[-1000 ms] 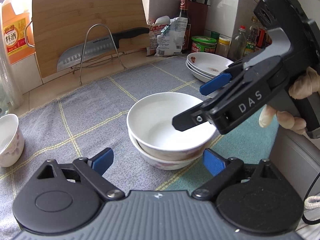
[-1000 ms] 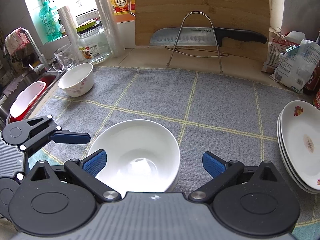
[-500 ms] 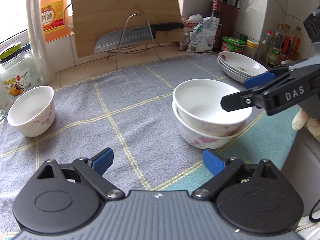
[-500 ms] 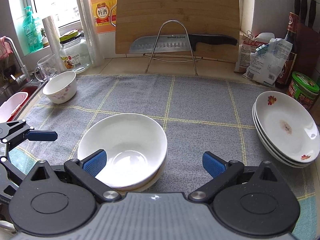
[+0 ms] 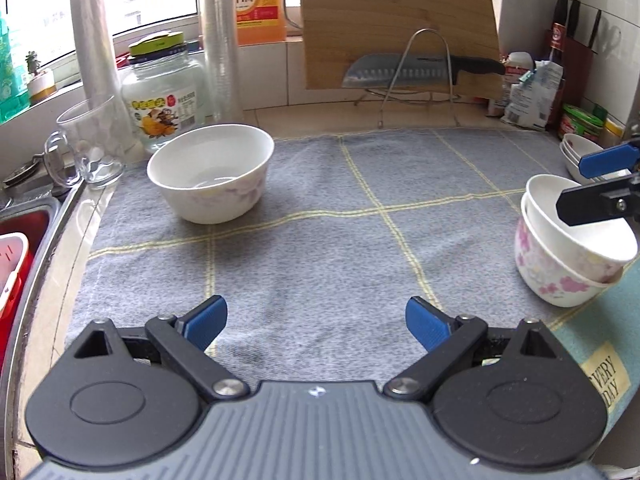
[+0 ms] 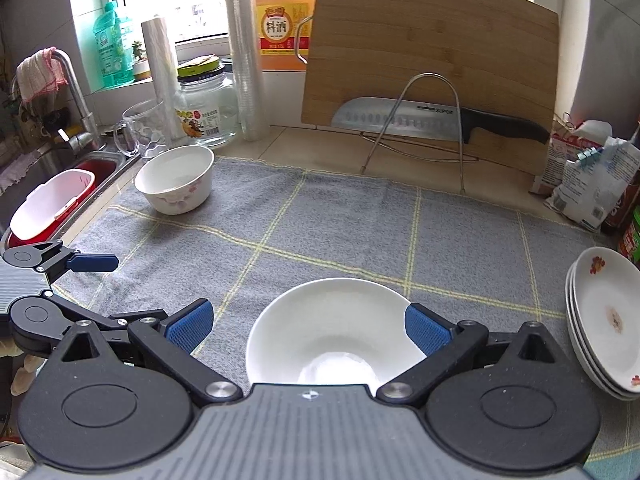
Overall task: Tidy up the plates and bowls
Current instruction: 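Move the right gripper to the white bowl beside the glass jar, then close the right gripper on that bowl's rim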
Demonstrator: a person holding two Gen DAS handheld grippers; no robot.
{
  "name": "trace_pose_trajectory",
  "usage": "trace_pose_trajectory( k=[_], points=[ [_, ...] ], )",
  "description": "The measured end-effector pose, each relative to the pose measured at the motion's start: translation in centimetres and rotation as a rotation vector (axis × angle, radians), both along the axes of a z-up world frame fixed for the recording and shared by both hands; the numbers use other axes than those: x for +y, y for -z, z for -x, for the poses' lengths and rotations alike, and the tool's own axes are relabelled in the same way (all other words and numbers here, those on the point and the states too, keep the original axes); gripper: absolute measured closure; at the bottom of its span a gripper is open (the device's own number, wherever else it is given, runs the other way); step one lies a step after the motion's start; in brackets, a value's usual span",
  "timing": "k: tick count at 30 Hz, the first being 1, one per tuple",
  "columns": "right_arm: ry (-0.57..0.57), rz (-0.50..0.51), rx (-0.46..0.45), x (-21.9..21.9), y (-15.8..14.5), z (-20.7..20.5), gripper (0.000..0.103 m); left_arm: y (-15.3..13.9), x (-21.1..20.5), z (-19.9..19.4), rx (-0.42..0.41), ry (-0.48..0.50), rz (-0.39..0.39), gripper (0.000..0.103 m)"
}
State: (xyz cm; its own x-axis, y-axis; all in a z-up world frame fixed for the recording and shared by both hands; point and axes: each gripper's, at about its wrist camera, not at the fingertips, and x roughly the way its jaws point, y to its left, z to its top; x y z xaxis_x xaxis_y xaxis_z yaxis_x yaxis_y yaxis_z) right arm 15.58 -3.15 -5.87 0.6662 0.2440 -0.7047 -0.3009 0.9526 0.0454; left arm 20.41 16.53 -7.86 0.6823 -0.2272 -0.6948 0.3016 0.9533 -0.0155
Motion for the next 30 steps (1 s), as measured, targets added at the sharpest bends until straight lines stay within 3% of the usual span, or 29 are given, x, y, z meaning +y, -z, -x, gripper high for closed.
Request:
trace_pose_trajectory(
  k=[14,20,25,30],
  points=[
    [-0.243,-0.002,0.017,7.4,-1.7,-7.3,0.000,-0.1,3.0,-3.2,-0.094,-0.076,-0.023,0.007],
    [-0.302,-0.013,0.038,10.2,-1.5,-11.3,0.000,0.3,3.7,-5.2,-0.118,-0.084,-0.007,0.007],
    [-0.340,-0.012,0.054,12.1,-1.0,-14.2,0.000,0.8,3.5,-6.6,-0.141,-0.099,-0.052,0.007],
    [-0.383,-0.010,0.075,14.0,-0.3,-16.6,0.000,1.0,3.6,-7.7,-0.156,-0.108,-0.047,0.007]
  ],
)
